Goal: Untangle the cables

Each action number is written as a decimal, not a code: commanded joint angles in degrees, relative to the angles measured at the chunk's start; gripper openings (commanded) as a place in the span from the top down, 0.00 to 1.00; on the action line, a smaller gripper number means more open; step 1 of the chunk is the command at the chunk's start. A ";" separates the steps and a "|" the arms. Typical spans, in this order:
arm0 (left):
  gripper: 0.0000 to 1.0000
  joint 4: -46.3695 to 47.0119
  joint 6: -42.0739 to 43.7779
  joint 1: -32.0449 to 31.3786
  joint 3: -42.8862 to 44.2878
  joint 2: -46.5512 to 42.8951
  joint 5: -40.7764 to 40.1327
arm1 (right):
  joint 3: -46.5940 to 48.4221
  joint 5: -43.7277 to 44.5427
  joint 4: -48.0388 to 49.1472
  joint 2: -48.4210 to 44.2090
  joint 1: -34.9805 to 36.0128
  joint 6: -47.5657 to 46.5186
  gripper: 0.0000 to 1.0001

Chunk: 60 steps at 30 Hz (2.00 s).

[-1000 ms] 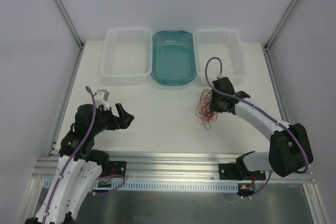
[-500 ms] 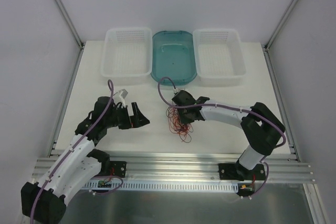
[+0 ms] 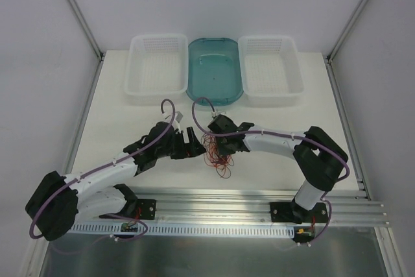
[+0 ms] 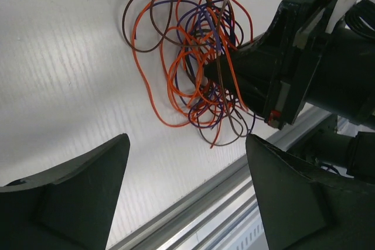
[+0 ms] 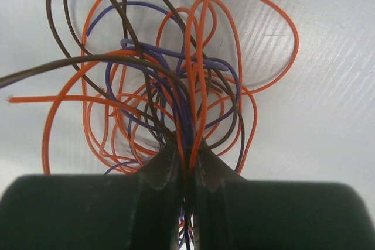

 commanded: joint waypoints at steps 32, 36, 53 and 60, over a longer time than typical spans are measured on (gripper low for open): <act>1.00 -5.72 -1.56 2.93 -1.01 3.83 -31.81 | -10.93 9.01 -3.49 -18.13 -3.65 1.02 0.99; 1.00 -8.71 -2.36 8.55 -3.82 -1.36 -31.01 | -13.48 13.13 -6.74 -23.06 -7.86 0.06 0.99; 1.00 -17.86 2.56 10.15 -2.25 -15.34 -30.40 | -16.56 8.49 -10.17 -34.06 -15.53 -3.98 0.67; 1.00 -18.03 5.99 10.15 -0.14 -15.08 -21.01 | -10.16 13.30 -16.41 -36.87 -8.43 -6.27 0.26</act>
